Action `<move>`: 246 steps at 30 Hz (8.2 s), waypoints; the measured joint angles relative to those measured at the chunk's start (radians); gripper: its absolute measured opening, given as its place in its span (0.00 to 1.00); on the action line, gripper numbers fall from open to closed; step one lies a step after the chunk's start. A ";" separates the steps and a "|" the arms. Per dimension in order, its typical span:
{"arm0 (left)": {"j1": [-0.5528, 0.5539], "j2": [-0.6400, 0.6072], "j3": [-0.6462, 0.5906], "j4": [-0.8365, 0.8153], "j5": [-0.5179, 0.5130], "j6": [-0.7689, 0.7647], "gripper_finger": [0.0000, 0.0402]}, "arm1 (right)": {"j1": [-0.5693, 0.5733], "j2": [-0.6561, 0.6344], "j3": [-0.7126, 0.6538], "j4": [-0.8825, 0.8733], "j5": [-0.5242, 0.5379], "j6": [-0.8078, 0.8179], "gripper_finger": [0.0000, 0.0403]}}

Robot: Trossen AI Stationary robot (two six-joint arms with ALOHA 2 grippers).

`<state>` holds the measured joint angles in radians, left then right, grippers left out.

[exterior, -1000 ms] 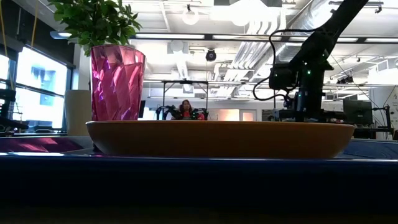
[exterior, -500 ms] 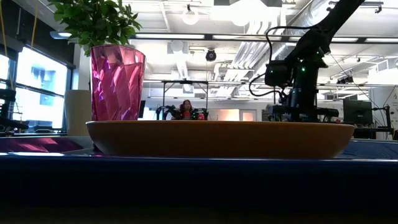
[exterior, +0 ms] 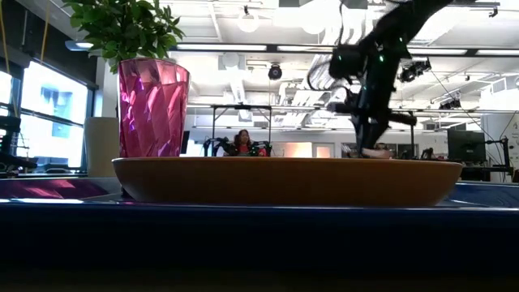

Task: Pick and place plate/cup/fork/spoon on tray
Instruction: Put the light orange fork on the right side of the orange plate, then put the orange spoon on the right side of the light orange fork

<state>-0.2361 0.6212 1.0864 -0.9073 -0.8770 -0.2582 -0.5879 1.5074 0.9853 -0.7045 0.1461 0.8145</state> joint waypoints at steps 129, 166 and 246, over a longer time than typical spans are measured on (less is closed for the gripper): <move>0.000 0.000 0.000 -0.011 0.001 0.034 0.22 | 1.078 0.431 0.271 -0.201 -0.050 1.247 0.18; 0.000 0.000 0.000 -0.011 0.003 0.025 0.22 | 1.078 0.397 0.271 -0.219 -0.069 1.254 0.18; 0.000 0.000 0.000 -0.010 0.003 -0.098 0.22 | 1.565 0.104 -0.088 -0.258 -0.213 1.405 0.31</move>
<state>-0.2363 0.6212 1.0866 -0.9173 -0.8745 -0.3565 0.9771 1.6112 0.8976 -0.9626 -0.0669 2.2200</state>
